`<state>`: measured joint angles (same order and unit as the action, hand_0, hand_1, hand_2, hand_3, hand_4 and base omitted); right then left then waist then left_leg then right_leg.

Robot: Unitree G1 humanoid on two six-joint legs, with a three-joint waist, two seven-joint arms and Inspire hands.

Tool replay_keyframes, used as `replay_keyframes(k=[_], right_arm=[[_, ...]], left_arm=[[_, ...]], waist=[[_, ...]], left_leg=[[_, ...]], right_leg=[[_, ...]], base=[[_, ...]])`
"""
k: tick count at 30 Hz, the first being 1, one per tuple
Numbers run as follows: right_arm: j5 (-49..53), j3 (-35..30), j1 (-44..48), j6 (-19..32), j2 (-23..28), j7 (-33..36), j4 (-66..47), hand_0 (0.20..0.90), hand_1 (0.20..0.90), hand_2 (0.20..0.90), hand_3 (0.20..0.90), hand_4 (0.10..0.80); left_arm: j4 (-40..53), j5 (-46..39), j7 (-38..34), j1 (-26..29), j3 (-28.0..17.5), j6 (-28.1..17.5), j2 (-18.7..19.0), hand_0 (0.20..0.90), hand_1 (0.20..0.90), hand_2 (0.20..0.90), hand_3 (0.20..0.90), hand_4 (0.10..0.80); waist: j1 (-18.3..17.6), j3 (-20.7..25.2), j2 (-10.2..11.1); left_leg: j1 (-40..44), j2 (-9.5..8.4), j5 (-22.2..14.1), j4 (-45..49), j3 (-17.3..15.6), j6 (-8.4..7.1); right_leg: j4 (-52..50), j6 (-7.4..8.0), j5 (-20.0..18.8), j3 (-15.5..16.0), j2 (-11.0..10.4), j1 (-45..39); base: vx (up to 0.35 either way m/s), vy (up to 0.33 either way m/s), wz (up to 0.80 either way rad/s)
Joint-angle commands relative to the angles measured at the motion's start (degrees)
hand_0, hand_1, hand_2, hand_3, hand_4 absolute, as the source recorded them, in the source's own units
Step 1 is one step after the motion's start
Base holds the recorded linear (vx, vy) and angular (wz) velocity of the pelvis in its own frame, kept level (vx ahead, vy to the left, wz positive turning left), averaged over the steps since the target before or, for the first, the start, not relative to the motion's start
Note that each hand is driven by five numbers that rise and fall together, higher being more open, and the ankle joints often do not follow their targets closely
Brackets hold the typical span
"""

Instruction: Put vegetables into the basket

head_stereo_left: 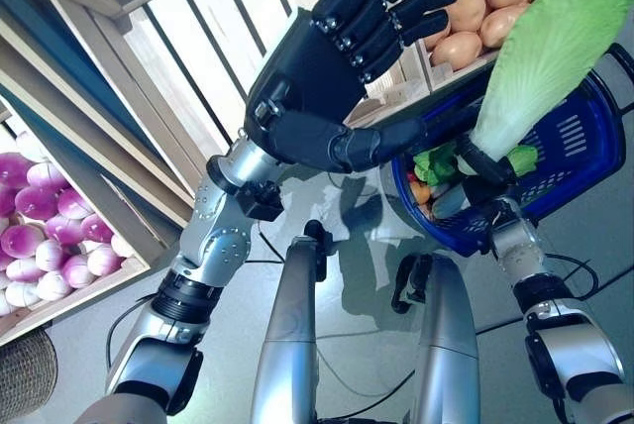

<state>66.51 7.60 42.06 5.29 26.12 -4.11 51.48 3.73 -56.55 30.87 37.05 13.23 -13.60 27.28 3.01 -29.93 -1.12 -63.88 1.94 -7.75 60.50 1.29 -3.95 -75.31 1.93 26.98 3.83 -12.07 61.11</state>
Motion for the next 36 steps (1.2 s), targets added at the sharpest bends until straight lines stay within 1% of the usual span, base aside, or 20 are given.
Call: replay_keyframes(k=[1,3,5,6,7,10,12,14,17,21,25,26,28,29,30,31,32,34,36], right_arm=[[-4.36,-0.47,6.93,-0.74,1.92,6.45,-0.82,0.3,0.3,0.3,0.3,0.4],[-7.67,0.28,7.36,-4.05,1.97,8.45,1.6,0.3,0.3,0.3,0.3,0.4],[-7.71,1.13,7.92,-4.5,2.09,9.55,3.81,0.3,0.3,0.3,0.3,0.4],[-7.8,1.2,8.01,-4.55,2.06,9.86,4.19,0.404,0.404,0.404,0.404,0.469],[-7.92,1.32,8.26,-5.22,1.99,10.3,5.37,0.9,0.9,0.9,0.9,0.8],[-8.81,1.93,9.87,-6.27,1.61,13.43,9.03,0.9,0.9,0.9,0.9,0.8],[-8.16,1.79,10.22,-6.83,1.37,13.74,10.59,0.9,0.9,0.9,0.9,0.8],[-8.19,1.82,10.3,-6.54,0.93,13.95,11.21,0.9,0.9,0.9,0.9,0.8],[-7.69,1.97,11.11,-6.72,0.76,14.73,11.78,0.9,0.9,0.9,0.9,0.8],[-7.36,1.9,11.3,-6.36,0.37,14.9,12.52,0.9,0.9,0.9,0.9,0.8],[-9.25,1.93,11.47,-4.48,0.23,17.56,12.95,0.9,0.9,0.9,0.9,0.8],[-11.34,2.06,11.78,-3.49,0.2,19.89,12.95,0.9,0.9,0.9,0.9,0.8],[-19.8,2.78,12.12,-3.01,0.48,25.51,12.96,0.9,0.9,0.9,0.9,0.8],[-23.89,3.66,12.44,-3.48,0.8,30.61,12.77,0.9,0.9,0.9,0.9,0.8],[-32.07,5.41,12.91,-4.7,1.62,37.3,12.79,0.9,0.9,0.9,0.9,0.8],[-35.1,6.3,13.32,-5.31,2.14,40.97,12.83,0.9,0.9,0.9,0.9,0.8],[-35.58,6.91,13.91,-6.12,2.75,44.04,12.68,0.9,0.9,0.9,0.9,0.8],[-37.61,6.71,14.79,-7.28,2.79,47.45,12.73,0.9,0.9,0.9,0.9,0.8],[-38.37,7.22,15.59,-6.61,2.84,47.93,12.78,0.9,0.9,0.9,0.9,0.8]], left_arm=[[4.79,-1.45,0.41,5.99,-1.23,-7.3,-3.59,0.9,0.9,0.9,0.9,0.8],[5.2,-1.12,0.04,6.23,-1.11,-7.2,-3.4,0.9,0.9,0.9,0.9,0.8],[6.15,-1.24,-0.59,6.38,-0.98,-6.71,-3.37,0.9,0.9,0.9,0.9,0.8],[6.23,-1.29,-0.5,6.37,-0.96,-6.64,-3.34,0.9,0.9,0.9,0.9,0.8],[6.14,-0.93,-0.53,6.51,-0.73,-6.75,-3.27,0.9,0.9,0.9,0.9,0.8],[6.7,0.09,-1.77,7.56,0.01,-6.66,-3.84,0.9,0.9,0.9,0.9,0.8],[6.99,0.25,-2.41,7.97,0.0,-6.16,-4.06,0.9,0.9,0.9,0.9,0.8],[7.25,0.76,-3.34,8.26,0.36,-6.02,-4.25,0.9,0.9,0.9,0.9,0.8],[7.48,1.6,-4.32,8.6,0.81,-6.12,-4.25,0.9,0.9,0.9,0.9,0.8],[7.42,2.38,-4.64,8.82,1.07,-6.5,-4.44,0.9,0.9,0.9,0.9,0.8],[7.61,3.27,-5.13,8.97,1.03,-6.15,-4.6,0.9,0.9,0.9,0.9,0.8],[7.5,3.67,-5.34,9.05,1.09,-6.3,-4.68,0.9,0.9,0.9,0.9,0.8],[7.32,3.7,-5.31,9.21,1.1,-6.45,-4.61,0.9,0.9,0.9,0.9,0.8],[7.26,3.84,-5.4,9.29,1.14,-6.53,-4.63,0.9,0.9,0.9,0.9,0.8],[7.11,4.11,-5.75,9.38,1.48,-6.84,-4.65,0.9,0.9,0.9,0.9,0.8],[7.06,4.67,-5.98,9.26,1.75,-7.11,-4.87,0.9,0.9,0.9,0.9,0.8],[6.7,5.11,-6.46,9.09,2.05,-7.66,-4.84,0.9,0.9,0.9,0.9,0.8],[6.01,5.25,-6.47,8.72,2.76,-9.01,-4.59,0.9,0.9,0.9,0.9,0.8],[5.58,5.63,-6.57,8.68,3.13,-9.81,-4.36,0.9,0.9,0.9,0.9,0.8]], waist=[[0.27,0.14,-1.99],[0.46,0.14,-2.1],[0.71,0.14,-2.26],[0.75,0.14,-2.29],[0.79,0.14,-2.36],[0.99,0.14,-2.73],[1.07,0.14,-2.77],[1.07,0.14,-2.79],[1.09,0.14,-2.96],[1.07,0.14,-3.23],[1.02,0.14,-3.44],[0.96,0.14,-3.5],[0.92,0.14,-3.56],[0.92,0.14,-3.57],[0.85,0.14,-3.57],[0.8,0.14,-3.63],[0.76,0.14,-3.65],[0.69,0.14,-3.89],[0.72,0.14,-4.07]], left_leg=[[3.51,-1.52,-10.99,5.64,-2.17,3.69],[3.51,-1.44,-10.81,5.58,-2.11,3.84],[3.55,-1.59,-10.65,5.52,-1.95,3.76],[3.56,-1.65,-10.68,5.54,-1.91,3.75],[3.51,-1.73,-10.73,5.73,-1.8,3.65],[3.32,-1.66,-10.42,5.29,-1.83,3.75],[3.56,-1.72,-10.47,4.99,-1.83,3.82],[3.63,-1.78,-10.07,4.72,-1.73,3.54],[3.33,-1.69,-9.9,4.45,-1.84,3.85],[3.53,-1.85,-9.53,3.58,-1.94,3.75],[3.49,-1.77,-9.5,3.57,-1.95,3.72],[3.52,-1.69,-9.54,3.46,-2.02,3.77],[3.74,-1.64,-9.4,2.91,-2.15,3.77],[3.91,-1.6,-9.26,2.56,-2.22,3.72],[4.01,-1.43,-9.01,2.25,-2.28,3.69],[4.43,-1.23,-8.94,1.74,-2.43,3.88],[4.69,-1.08,-8.76,1.34,-2.46,3.83],[5.46,-0.93,-8.4,0.07,-2.57,3.66],[6.22,-0.55,-7.8,-1.9,-2.84,3.53]], right_leg=[[4.84,-1.9,-7.51,-0.51,1.83,-1.42],[4.66,-2.0,-7.55,-0.4,1.79,-1.25],[4.74,-2.08,-7.59,-0.31,1.85,-1.29],[4.77,-2.08,-7.57,-0.3,1.88,-1.32],[4.78,-2.11,-7.54,-0.26,1.94,-1.37],[4.94,-2.15,-7.66,-0.18,2.03,-1.12],[5.19,-2.13,-7.67,-0.12,2.16,-1.3],[5.28,-1.98,-7.95,-0.12,2.33,-1.39],[5.48,-2.02,-8.1,-0.14,2.41,-1.06],[5.97,-1.93,-8.33,-0.07,2.69,-1.09],[6.06,-1.86,-8.42,-0.13,2.74,-1.0],[6.12,-1.84,-8.42,-0.18,2.8,-0.97],[6.57,-1.73,-8.62,-0.16,2.92,-1.11],[6.9,-1.69,-8.77,-0.09,2.96,-1.3],[7.19,-1.63,-9.06,-0.09,3.0,-1.39],[7.59,-1.53,-9.25,0.01,3.02,-1.63],[7.9,-1.45,-9.46,-0.01,3.14,-1.84],[9.05,-1.09,-10.14,-0.26,3.67,-2.45],[10.83,-0.95,-10.78,-0.29,3.85,-3.13]], base=[[0.0,0.0,0.0],[0.0,0.0,0.0],[0.0,0.0,0.0],[0.0,0.0,0.0],[0.0,0.0,0.0],[0.0,0.0,0.0],[0.0,0.0,0.0],[0.0,0.0,0.0],[-0.011,0.002,0.0],[0.0,0.0,0.0],[0.0,0.0,0.0],[0.0,0.0,0.0],[0.0,0.0,0.0],[0.0,0.0,0.0],[0.0,0.0,0.0],[0.0,0.0,0.0],[0.0,0.0,0.0],[-0.02,0.0,0.0],[-0.088,-0.009,0.0]])
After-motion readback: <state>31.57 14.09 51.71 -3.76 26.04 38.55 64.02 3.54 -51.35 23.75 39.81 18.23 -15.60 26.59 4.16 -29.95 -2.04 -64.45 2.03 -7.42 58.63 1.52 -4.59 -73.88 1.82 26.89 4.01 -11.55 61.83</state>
